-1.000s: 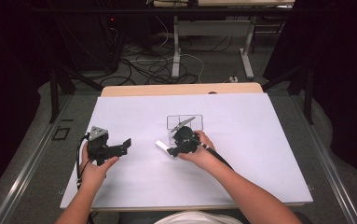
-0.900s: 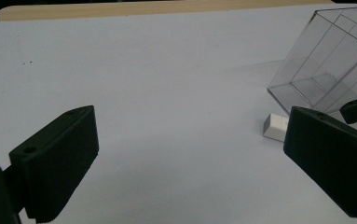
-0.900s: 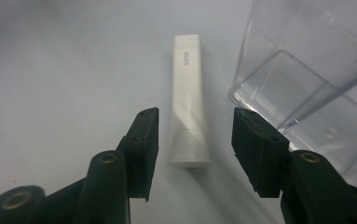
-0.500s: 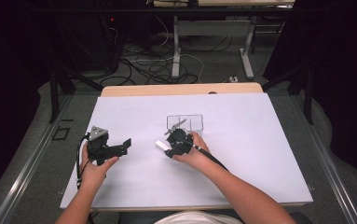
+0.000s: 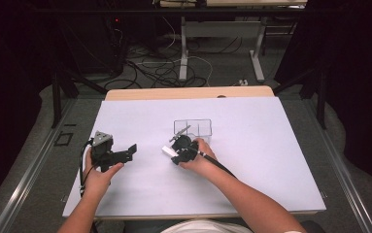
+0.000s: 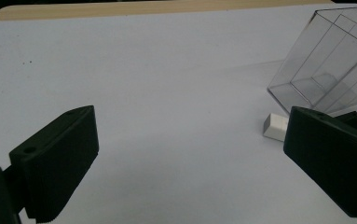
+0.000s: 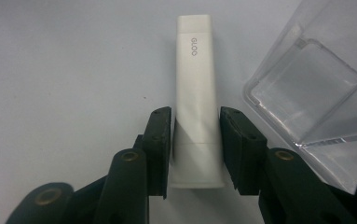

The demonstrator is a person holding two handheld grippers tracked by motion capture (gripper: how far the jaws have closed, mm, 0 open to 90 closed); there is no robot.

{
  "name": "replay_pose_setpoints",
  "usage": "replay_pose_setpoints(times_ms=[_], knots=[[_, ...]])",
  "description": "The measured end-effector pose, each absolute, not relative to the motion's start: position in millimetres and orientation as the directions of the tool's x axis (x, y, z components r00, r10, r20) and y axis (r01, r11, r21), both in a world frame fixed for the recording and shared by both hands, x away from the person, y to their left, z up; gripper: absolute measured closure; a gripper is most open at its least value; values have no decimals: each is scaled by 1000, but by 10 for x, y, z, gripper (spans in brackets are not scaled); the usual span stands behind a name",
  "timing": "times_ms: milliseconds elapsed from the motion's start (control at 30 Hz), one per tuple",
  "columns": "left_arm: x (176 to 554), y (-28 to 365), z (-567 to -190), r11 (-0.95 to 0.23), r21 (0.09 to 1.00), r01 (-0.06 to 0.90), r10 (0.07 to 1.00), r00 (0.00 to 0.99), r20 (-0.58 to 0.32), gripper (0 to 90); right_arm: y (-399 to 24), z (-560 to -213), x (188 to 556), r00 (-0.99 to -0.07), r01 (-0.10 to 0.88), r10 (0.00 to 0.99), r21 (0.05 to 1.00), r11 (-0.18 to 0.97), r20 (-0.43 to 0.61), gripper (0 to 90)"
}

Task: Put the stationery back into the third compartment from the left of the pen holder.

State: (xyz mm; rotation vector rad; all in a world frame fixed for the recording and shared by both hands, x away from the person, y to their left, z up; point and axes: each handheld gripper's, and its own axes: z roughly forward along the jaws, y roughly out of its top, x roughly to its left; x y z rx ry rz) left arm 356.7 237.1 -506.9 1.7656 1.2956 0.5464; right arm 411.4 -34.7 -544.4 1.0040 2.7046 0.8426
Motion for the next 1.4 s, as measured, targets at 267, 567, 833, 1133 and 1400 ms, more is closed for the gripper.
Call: replay_pose_setpoints(times_ms=[267, 567, 833, 1133, 1400], knots=[[3567, 2370, -5068, -98, 830, 549, 921, 366, -134, 32, -336, -5449, 4104, -778, 535, 628, 551, 641, 26, 663], [3570, 2371, -5071, -96, 832, 547, 921, 366, -134, 31, -341, -5443, 4116, -773, 552, 632, 547, 629, 54, 668], [3569, 2370, -5073, -97, 830, 549, 921, 366, -133, 31, -350, -5412, 4096, -774, 542, 631, 563, 623, 47, 669], [3569, 2369, -5074, -105, 830, 548, 921, 369, -127, 32, -375, -5294, 4008, -811, 475, 584, 616, 628, 29, 670], [3574, 2362, -5084, -108, 828, 550, 920, 372, -127, 32, -448, -5138, 3820, -848, 327, 517, 653, 683, -117, 670]])
